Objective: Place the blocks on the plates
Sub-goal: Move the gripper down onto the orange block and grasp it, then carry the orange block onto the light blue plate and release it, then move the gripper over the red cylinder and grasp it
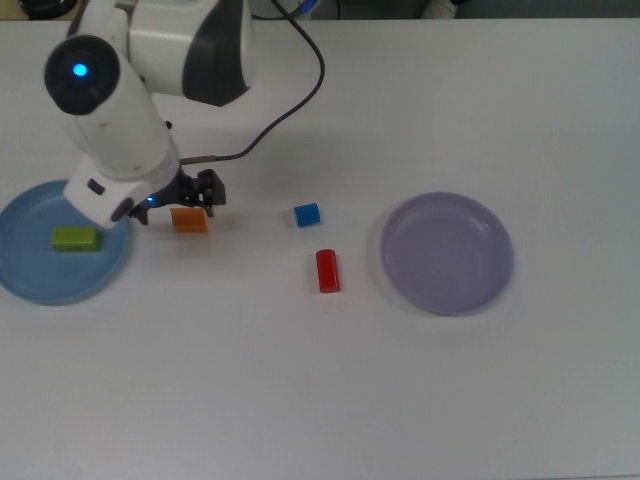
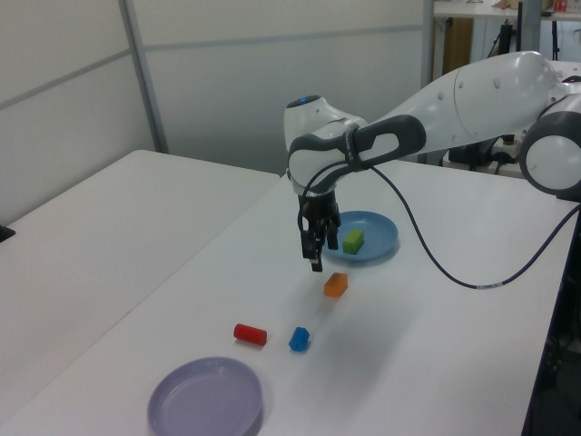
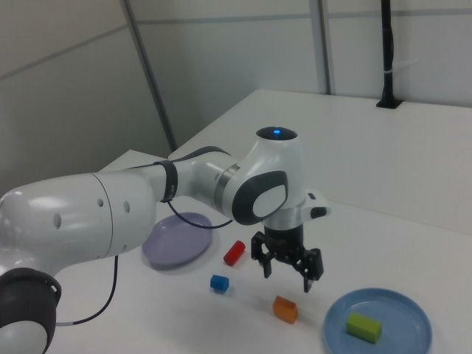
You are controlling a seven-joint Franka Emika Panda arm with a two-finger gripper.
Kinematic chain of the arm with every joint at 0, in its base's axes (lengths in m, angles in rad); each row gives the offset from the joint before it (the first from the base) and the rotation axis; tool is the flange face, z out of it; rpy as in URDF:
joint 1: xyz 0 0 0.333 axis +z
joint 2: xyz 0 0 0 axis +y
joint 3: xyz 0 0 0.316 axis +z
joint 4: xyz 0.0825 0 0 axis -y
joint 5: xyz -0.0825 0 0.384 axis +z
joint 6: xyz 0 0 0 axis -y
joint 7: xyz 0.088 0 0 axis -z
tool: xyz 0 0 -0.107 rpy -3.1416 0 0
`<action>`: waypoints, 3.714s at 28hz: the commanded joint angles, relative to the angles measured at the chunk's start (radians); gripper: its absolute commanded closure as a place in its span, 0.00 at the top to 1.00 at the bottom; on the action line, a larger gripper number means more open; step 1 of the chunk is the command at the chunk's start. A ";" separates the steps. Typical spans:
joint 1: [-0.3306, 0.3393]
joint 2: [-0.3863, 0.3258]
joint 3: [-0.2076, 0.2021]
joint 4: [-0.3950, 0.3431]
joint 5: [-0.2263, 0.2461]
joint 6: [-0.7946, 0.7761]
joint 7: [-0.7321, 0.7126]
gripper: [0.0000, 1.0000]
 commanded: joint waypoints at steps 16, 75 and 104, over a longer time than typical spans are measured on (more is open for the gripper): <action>0.011 -0.001 -0.007 -0.131 -0.012 0.062 0.013 0.78; -0.124 0.087 -0.075 0.001 -0.012 0.453 -0.021 1.00; 0.267 0.021 -0.061 0.008 0.004 0.255 0.269 1.00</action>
